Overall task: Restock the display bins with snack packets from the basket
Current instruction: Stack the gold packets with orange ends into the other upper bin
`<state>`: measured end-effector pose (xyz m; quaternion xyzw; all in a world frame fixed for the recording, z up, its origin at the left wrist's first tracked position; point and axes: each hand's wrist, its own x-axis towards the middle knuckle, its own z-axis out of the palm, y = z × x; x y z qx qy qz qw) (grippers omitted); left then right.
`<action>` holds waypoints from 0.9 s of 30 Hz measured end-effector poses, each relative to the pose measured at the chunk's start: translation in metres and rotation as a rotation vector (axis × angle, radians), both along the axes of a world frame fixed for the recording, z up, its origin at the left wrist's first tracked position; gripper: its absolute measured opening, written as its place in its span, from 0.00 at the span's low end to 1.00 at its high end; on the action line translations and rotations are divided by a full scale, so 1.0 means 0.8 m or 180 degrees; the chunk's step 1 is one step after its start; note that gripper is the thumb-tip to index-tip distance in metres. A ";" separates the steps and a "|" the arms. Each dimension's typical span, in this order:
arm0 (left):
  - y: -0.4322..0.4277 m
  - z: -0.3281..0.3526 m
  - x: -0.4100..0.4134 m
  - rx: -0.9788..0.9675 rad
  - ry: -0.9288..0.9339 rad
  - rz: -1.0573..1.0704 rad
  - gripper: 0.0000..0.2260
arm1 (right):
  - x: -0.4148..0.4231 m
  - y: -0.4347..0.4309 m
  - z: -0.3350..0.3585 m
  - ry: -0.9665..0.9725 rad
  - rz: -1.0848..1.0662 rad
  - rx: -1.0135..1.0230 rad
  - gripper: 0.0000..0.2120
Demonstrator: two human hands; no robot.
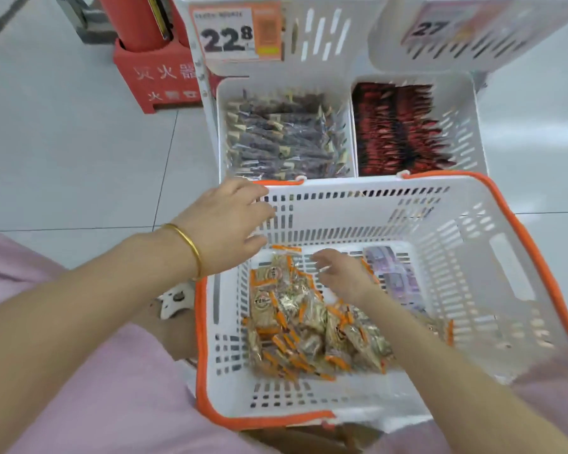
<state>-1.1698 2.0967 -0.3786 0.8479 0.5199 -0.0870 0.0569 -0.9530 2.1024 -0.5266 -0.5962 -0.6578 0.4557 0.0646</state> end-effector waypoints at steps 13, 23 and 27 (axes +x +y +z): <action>0.004 -0.022 0.024 -0.0481 0.0368 -0.0296 0.21 | -0.014 -0.029 -0.111 -0.1057 0.0866 -0.0214 0.41; 0.014 -0.026 0.037 -0.0756 0.0385 -0.0303 0.21 | -0.004 -0.023 -0.088 0.0068 0.0176 -0.0026 0.14; 0.019 -0.029 0.040 -0.0880 0.0131 0.0537 0.21 | 0.001 -0.004 -0.033 0.0943 -0.0650 0.0196 0.15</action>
